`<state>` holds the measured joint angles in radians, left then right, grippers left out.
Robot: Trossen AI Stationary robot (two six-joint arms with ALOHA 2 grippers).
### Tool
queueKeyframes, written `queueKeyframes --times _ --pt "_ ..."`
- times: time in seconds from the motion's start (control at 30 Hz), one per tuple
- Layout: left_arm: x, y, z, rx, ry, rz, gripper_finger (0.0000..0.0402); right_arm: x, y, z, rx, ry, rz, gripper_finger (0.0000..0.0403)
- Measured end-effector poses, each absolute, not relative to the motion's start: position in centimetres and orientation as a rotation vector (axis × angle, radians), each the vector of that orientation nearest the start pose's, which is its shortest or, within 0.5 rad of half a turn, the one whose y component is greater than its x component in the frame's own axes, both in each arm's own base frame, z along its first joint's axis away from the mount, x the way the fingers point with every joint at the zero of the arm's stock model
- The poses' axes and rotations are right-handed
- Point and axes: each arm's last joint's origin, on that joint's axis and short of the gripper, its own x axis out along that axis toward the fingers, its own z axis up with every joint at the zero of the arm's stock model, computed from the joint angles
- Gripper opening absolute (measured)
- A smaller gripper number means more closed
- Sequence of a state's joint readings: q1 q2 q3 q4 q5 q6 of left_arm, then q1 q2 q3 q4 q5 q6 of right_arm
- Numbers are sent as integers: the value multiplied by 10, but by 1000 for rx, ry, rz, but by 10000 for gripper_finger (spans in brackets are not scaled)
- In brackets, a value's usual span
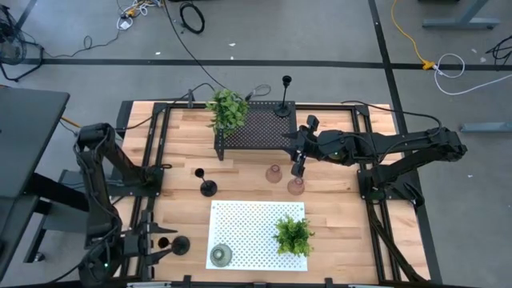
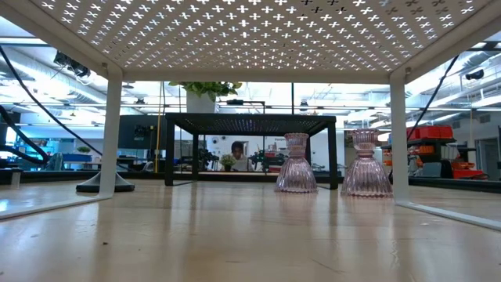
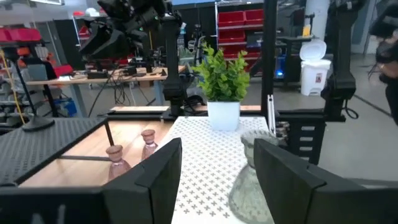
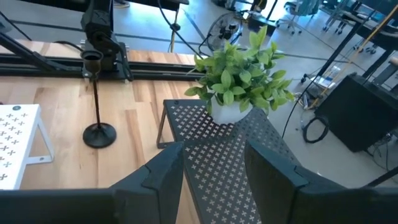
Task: Pick & Place candle stick holders
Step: Put the big black candle holder on the black shelf aligned with the other big black candle holder
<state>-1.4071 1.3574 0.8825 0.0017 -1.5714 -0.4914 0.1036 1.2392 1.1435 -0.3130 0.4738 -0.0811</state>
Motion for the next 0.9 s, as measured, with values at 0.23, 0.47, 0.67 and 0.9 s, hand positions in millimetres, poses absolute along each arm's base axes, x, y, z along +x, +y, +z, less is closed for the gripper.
queueKeyframes --times 0.23,0.47,0.67,0.9 --pt "65 -246 276 13 5 140 191 270 16 352 -189 409 -321 169" --pt "63 -233 294 50 7 139 158 270 16 352 -195 406 -318 169" --pt "54 -233 290 15 120 -84 119 270 16 352 -192 406 -301 169" --pt "59 -231 293 -69 82 -3 82 270 16 352 -191 405 -301 169"
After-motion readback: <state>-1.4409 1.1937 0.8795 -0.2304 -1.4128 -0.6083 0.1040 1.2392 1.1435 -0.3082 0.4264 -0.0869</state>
